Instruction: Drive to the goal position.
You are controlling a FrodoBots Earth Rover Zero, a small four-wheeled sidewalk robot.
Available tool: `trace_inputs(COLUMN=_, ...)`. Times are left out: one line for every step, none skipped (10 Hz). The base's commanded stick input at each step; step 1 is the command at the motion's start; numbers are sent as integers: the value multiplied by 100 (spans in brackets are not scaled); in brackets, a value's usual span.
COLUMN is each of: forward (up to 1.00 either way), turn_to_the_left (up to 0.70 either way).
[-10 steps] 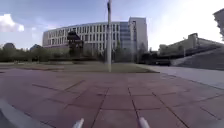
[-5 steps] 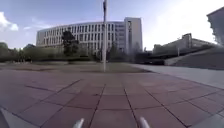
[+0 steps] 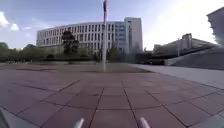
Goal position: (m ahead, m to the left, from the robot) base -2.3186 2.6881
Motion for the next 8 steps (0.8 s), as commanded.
trace_inputs(forward=100, turn_to_the_left=-27)
trace_inputs(forward=100, turn_to_the_left=-27)
trace_inputs(forward=100, turn_to_the_left=-27)
trace_inputs(forward=100, turn_to_the_left=-27)
trace_inputs(forward=100, turn_to_the_left=-27)
trace_inputs(forward=79, turn_to_the_left=-21)
trace_inputs(forward=31, turn_to_the_left=-8)
trace_inputs(forward=0, turn_to_the_left=0)
